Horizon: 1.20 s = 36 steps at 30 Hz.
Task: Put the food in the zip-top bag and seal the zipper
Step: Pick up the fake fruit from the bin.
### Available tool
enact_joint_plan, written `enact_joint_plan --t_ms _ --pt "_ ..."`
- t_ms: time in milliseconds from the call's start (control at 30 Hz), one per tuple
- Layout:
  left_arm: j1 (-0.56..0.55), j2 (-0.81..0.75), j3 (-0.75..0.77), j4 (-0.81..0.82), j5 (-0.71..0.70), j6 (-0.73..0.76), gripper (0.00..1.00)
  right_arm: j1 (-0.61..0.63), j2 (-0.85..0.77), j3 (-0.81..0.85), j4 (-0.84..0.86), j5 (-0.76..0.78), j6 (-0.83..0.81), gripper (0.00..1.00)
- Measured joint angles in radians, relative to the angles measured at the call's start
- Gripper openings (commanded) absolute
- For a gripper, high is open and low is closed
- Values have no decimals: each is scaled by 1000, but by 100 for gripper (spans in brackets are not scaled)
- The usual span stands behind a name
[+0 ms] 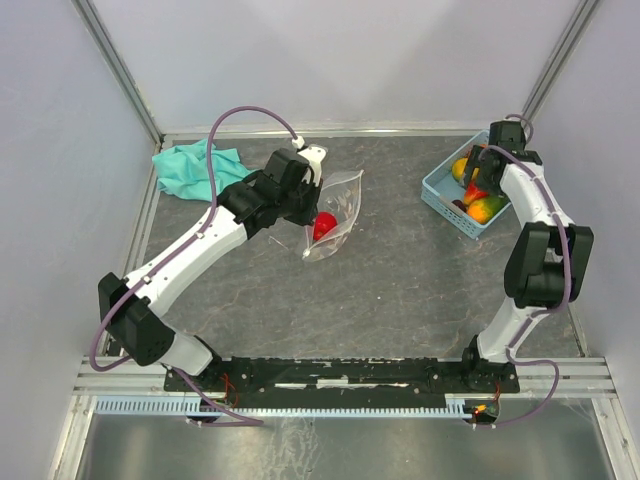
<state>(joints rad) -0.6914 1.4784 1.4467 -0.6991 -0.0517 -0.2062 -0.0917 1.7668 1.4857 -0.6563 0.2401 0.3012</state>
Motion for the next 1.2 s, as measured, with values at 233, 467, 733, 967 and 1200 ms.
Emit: enact_joint_plan --t_ms 233,467,733,967,1200 --pt "0 1 0 -3 1 0 3 -45 155 109 -11 -3 103 95" --pt "0 2 0 -4 1 0 3 -72 247 120 -31 -27 183 91" --pt "0 25 0 -6 2 0 3 -89 298 120 -37 -97 230 89" --pt "0 34 0 -6 7 -1 3 -104 305 80 10 -171 237 70" --pt "0 34 0 -6 11 -1 3 -113 274 32 45 -208 235 53"
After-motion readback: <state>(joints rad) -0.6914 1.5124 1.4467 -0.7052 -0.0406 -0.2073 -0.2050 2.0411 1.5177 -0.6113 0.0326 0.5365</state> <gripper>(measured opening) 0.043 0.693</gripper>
